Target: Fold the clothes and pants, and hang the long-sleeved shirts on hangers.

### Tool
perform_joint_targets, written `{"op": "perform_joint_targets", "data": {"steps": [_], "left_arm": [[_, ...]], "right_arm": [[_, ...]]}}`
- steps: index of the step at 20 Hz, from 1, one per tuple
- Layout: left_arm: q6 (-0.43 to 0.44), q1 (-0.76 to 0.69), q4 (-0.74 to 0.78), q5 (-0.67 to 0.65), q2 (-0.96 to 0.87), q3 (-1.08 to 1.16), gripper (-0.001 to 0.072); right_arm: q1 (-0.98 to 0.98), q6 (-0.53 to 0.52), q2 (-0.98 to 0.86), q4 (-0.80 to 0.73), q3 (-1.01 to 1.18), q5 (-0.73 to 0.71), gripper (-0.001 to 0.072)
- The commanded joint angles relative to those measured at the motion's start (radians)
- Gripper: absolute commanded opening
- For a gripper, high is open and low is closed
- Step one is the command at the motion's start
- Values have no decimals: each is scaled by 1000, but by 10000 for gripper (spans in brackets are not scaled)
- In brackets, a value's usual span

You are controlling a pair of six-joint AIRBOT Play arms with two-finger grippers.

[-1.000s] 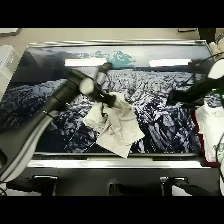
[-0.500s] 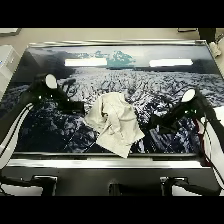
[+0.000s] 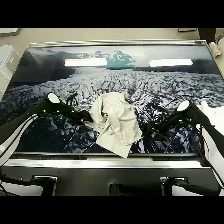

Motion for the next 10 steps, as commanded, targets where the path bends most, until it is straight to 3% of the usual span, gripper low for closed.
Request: {"op": "perform_joint_targets", "data": {"steps": [1,2,3,10], "left_arm": [[31,-25,-40,103,-19,-23,471],[30,-27,-40,110,-20,-23,190],[30,-27,-40,108,-18,-23,33],[31,-28,-40,105,35,-23,26]], "right_arm": [[1,-14,-8,37,-11,-19,715],[1,-12,-11,37,-13,-30,714],[2,-7,-19,39,-14,-38,713],[2,-13,-113,184,-21,-105,696]]}}
